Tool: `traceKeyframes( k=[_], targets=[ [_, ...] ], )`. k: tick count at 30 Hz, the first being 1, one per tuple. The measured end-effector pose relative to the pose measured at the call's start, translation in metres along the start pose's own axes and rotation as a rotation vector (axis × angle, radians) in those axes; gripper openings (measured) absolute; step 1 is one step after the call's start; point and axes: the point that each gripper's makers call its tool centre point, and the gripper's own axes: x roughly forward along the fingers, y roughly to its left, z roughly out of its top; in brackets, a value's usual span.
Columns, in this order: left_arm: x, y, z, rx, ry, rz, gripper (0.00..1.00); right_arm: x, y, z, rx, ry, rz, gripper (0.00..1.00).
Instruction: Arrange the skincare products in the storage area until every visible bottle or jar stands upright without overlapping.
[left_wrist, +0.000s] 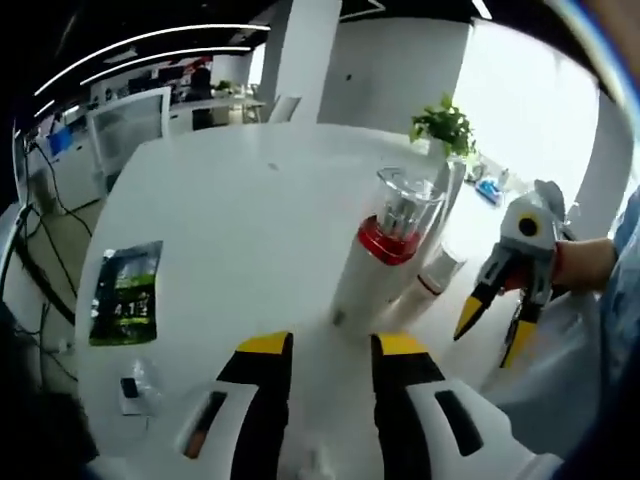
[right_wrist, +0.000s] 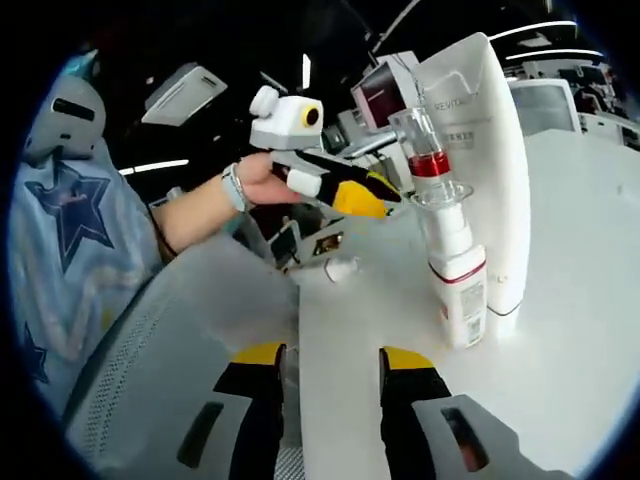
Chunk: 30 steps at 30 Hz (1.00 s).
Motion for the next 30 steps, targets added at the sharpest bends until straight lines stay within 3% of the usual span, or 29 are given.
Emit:
traceKeyframes(
  k=[2,4,5,8,10,15,23,25,27,30],
  targets=[
    [-0.013,0.002,-0.012,0.027,0.023,0.027,0.38,0.004,0.003,-0.002,-0.006,0.014,0.015,0.31],
    [-0.024,0.006,-0.039,0.077,0.112,0.068,0.39,0.007,0.006,-0.001,-0.010,0.021,0.028,0.30],
    [-0.029,0.008,-0.060,0.107,0.192,0.091,0.40,0.008,0.007,-0.001,-0.011,0.022,0.034,0.30],
    [-0.031,0.007,-0.103,0.157,0.359,0.098,0.42,0.014,0.009,-0.002,-0.011,0.036,0.051,0.29],
    [-0.027,0.004,-0.115,0.143,0.386,0.089,0.42,0.016,0.010,-0.002,-0.018,0.045,0.053,0.29],
    [-0.021,0.009,-0.117,0.115,0.413,0.098,0.40,0.016,0.017,0.002,-0.037,0.043,0.059,0.27],
    [-0.016,0.010,-0.141,0.134,0.523,0.101,0.32,0.014,0.026,0.012,-0.079,0.028,0.062,0.25],
    [-0.014,0.013,-0.134,0.108,0.477,0.104,0.28,0.016,0.029,0.015,-0.090,0.030,0.062,0.25],
    [-0.014,0.014,-0.133,0.060,0.470,0.105,0.27,0.018,0.032,0.017,-0.109,0.046,0.054,0.24],
    [-0.015,0.013,-0.134,0.068,0.462,0.096,0.27,0.020,0.036,0.022,-0.137,0.074,0.030,0.23]
  ],
)
